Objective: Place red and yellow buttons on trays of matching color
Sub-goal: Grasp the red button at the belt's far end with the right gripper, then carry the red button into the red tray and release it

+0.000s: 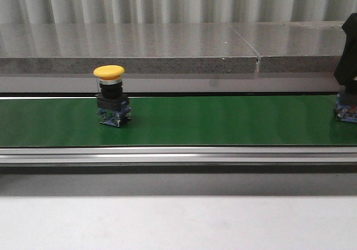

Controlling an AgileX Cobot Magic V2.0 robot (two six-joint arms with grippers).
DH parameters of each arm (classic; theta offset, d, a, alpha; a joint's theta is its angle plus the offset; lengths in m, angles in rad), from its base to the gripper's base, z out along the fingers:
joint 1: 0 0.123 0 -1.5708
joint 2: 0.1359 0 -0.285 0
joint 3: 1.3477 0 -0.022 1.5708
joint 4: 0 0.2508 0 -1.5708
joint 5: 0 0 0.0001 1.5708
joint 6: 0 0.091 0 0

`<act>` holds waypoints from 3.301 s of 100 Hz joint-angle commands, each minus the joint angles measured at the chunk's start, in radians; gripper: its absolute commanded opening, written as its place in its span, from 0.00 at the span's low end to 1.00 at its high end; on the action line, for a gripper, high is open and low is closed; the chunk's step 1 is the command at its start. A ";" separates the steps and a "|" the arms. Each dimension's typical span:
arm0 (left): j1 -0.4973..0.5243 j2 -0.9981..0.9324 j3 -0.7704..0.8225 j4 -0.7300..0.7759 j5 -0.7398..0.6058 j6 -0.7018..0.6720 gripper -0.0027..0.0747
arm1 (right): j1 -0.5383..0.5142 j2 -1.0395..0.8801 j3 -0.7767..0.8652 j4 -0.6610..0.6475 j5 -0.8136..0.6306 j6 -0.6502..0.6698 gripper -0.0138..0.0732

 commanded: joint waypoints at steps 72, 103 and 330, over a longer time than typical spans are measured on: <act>-0.007 0.004 -0.023 -0.013 -0.075 0.003 0.01 | -0.247 -0.005 -0.274 0.008 0.058 -0.012 0.25; -0.007 0.004 -0.023 -0.013 -0.075 0.003 0.01 | -0.481 0.107 -0.416 0.008 0.059 0.018 0.25; -0.007 0.004 -0.023 -0.013 -0.075 0.003 0.01 | -0.587 0.274 -0.497 0.008 -0.095 0.075 0.83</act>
